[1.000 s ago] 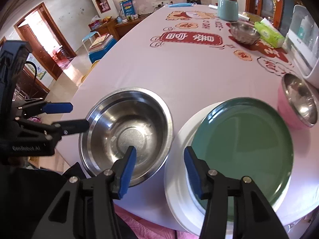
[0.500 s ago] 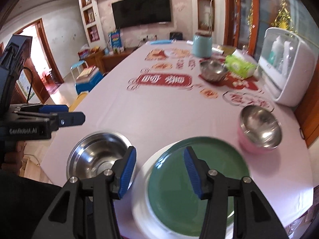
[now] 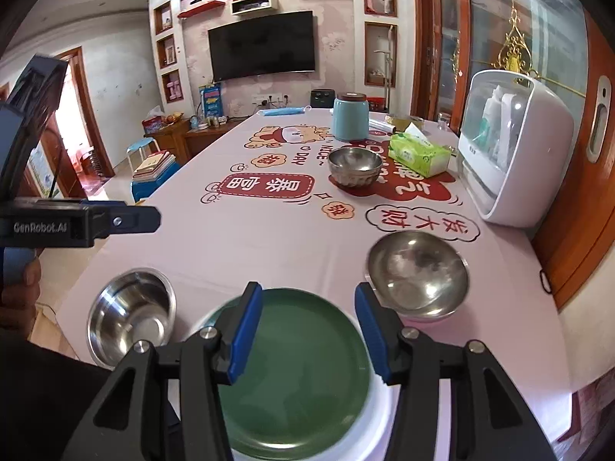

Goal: Organize plates and bowls

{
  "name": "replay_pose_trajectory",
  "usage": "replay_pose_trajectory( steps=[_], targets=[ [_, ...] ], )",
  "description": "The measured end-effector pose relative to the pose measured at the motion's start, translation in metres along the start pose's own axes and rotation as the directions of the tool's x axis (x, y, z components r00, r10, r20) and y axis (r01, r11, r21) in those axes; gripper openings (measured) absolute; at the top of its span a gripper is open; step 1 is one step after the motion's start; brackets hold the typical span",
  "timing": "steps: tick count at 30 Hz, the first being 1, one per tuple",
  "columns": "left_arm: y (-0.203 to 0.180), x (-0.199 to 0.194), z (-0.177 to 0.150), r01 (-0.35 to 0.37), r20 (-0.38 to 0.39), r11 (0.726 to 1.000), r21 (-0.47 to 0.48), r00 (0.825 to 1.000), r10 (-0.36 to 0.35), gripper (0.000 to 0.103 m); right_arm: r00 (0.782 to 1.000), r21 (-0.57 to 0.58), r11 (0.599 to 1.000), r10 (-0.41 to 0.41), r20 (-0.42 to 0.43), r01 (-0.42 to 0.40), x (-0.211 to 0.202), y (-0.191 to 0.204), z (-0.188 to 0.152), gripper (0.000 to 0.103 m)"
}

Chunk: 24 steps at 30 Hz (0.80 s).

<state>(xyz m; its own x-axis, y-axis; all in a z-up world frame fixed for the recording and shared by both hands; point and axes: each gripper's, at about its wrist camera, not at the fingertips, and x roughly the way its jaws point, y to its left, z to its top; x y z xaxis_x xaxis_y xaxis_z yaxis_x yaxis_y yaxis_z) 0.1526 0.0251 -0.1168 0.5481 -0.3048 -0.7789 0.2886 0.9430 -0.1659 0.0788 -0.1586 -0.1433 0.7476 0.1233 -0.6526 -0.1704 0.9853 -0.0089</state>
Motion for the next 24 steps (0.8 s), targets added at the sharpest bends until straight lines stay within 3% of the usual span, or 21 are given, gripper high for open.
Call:
replay_pose_trajectory(
  steps=[11, 16, 24],
  targets=[
    [-0.075, 0.033, 0.005, -0.05, -0.043, 0.999, -0.019, 0.998, 0.049, 0.075, 1.0, -0.084, 0.996, 0.019, -0.014, -0.02, -0.004, -0.064, -0.002, 0.051],
    [-0.098, 0.047, 0.006, -0.075, -0.05, 0.995, -0.058, 0.996, 0.072, 0.077, 1.0, -0.12, 0.992, 0.028, -0.015, -0.029, -0.002, -0.093, -0.003, 0.063],
    [-0.122, 0.071, 0.008, -0.105, -0.076, 0.987, -0.124, 0.992, 0.097, 0.079, 0.999, -0.188, 0.982, 0.028, -0.03, -0.033, 0.008, -0.127, -0.002, 0.07]
  ],
)
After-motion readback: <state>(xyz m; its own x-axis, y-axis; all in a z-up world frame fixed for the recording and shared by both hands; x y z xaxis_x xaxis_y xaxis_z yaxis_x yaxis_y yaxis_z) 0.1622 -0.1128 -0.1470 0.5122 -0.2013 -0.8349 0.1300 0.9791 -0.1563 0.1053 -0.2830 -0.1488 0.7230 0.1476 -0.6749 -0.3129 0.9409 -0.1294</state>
